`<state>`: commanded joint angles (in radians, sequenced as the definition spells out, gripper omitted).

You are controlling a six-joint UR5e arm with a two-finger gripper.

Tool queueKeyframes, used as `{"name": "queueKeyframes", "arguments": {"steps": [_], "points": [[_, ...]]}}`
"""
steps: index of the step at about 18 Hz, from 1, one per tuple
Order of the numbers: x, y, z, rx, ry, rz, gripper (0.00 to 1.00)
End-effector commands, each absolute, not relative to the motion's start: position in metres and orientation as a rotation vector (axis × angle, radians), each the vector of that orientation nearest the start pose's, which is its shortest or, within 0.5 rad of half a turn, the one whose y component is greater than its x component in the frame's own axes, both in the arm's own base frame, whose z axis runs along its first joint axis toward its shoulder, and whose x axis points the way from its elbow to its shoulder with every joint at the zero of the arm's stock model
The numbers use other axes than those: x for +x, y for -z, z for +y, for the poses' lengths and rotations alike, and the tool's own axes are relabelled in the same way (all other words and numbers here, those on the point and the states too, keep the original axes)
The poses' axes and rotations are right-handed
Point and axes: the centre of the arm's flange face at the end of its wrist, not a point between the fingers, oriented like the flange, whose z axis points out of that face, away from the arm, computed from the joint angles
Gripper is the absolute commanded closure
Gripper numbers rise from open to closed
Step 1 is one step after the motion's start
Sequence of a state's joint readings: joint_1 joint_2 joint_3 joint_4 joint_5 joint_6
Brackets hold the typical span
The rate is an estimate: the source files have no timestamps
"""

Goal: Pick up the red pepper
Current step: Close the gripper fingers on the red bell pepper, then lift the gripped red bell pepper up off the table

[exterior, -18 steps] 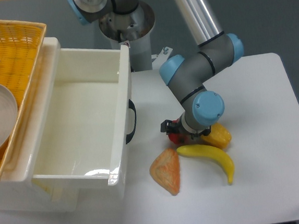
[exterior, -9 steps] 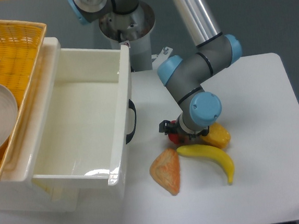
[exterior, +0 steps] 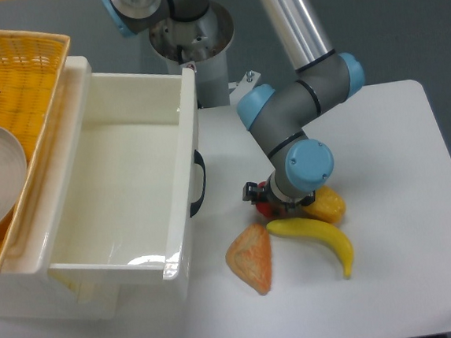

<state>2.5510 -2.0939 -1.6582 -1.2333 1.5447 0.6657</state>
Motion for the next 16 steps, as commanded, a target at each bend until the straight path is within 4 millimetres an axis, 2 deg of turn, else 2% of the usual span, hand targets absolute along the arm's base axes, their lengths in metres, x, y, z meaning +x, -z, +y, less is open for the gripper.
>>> {"name": "queueKeyframes", "arguments": {"steps": [1,4,11,16], "points": [[-0.425,-0.184,0.449,-3.248,0.359,-0.521,0.34],[-0.427,-0.187,0.449,-3.254,0.338,-0.511,0.37],[-0.436,-0.200,0.449,-3.242,0.311,-0.474,0.40],[-0.437,-0.219,0.451,-3.234,0.271,-0.388,0.40]]}}
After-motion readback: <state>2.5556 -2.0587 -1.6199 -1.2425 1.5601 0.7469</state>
